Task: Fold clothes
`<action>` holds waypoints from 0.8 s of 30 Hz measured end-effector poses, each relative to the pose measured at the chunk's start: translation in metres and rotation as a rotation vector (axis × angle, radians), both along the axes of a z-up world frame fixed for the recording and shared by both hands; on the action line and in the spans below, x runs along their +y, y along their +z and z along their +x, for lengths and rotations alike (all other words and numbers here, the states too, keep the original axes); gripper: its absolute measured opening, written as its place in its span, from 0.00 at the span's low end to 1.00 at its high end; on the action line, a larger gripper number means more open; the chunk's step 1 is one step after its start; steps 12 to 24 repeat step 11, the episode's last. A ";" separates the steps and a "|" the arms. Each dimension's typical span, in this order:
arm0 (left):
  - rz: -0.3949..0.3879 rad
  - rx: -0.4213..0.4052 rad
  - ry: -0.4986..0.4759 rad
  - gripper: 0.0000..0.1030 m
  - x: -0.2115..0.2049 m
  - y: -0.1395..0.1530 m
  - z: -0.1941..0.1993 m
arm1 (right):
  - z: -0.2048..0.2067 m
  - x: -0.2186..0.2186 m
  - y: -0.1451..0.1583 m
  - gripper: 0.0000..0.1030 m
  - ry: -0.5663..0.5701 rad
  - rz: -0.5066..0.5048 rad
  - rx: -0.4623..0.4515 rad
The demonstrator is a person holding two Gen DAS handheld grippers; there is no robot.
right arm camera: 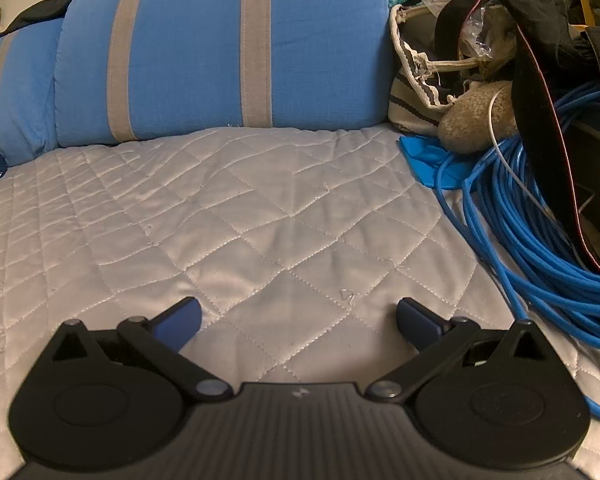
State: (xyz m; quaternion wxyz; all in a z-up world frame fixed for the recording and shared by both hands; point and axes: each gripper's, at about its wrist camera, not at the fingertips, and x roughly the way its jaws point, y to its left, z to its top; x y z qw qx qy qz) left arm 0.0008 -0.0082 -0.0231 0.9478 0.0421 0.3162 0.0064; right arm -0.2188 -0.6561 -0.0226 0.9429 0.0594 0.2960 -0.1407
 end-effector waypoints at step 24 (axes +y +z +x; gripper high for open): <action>-0.006 0.000 0.000 1.00 0.001 0.000 0.001 | 0.001 0.000 0.000 0.99 -0.003 -0.002 -0.001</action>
